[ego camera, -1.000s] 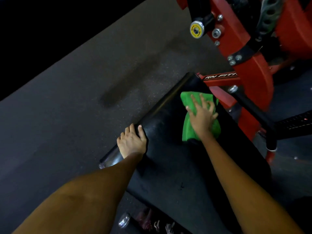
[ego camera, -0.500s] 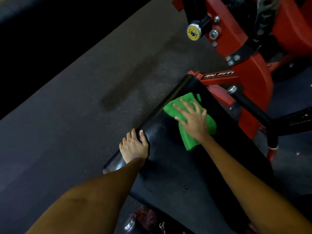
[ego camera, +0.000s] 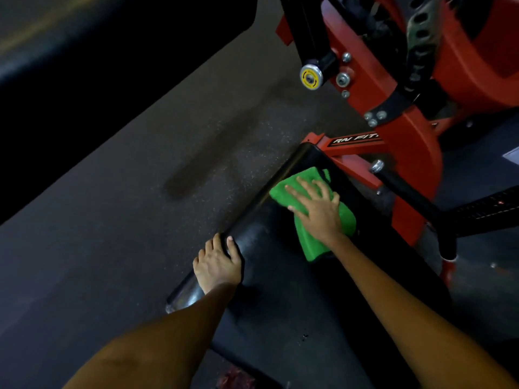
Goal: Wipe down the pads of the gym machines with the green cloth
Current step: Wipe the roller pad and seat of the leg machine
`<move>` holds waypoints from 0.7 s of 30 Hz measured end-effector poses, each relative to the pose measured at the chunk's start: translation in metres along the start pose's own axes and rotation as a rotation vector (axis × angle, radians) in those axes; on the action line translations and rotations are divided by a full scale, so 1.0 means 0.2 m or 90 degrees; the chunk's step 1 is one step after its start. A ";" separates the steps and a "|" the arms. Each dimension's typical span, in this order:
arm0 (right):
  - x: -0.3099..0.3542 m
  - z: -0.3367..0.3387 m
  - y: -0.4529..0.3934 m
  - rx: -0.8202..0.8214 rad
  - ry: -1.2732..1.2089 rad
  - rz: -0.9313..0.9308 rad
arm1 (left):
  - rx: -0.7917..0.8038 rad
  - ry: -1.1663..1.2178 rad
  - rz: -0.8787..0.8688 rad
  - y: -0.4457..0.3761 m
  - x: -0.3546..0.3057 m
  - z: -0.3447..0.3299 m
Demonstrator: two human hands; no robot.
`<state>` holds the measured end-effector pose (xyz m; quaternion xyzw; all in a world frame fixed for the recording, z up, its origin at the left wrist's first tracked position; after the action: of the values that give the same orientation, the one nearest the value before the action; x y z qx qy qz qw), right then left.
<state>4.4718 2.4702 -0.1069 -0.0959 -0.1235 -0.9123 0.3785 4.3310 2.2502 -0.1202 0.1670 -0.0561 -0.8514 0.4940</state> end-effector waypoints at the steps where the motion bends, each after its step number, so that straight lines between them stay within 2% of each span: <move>1: -0.07 0.03 -0.05 -0.014 -0.014 -0.065 | 0.001 0.001 0.001 0.00 0.01 0.00; 3: -0.14 0.10 -0.17 -0.041 -0.047 -0.163 | 0.001 0.004 0.004 -0.01 0.01 0.00; 5: -0.11 0.14 -0.27 -0.040 -0.049 -0.194 | -0.002 0.000 0.005 -0.01 0.00 0.00; 10: 0.12 0.05 -0.15 0.023 0.006 -0.008 | -0.002 -0.004 0.006 0.00 0.00 0.00; 12: 0.06 0.02 -0.04 0.006 0.014 0.011 | -0.001 -0.005 0.006 0.00 0.00 0.00; 17: -0.26 0.12 -0.19 -0.048 -0.107 -0.218 | -0.004 -0.014 0.008 -0.01 0.00 -0.01; 21: -0.19 0.18 -0.36 -0.046 -0.045 -0.213 | -0.005 -0.006 0.005 0.00 0.00 0.00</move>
<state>4.4494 2.5549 -0.0941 -0.1197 -0.1185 -0.9624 0.2132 4.3311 2.2505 -0.1199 0.1608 -0.0560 -0.8506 0.4975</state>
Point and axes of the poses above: each hand's wrist, its own y-axis away from the middle knuckle, its own z-axis out of the back of the hand, x = y × z, the point moved 7 cm from there along -y, towards the middle knuckle, and after that the axes turned 4 degrees about x, right-handed, at the moved point
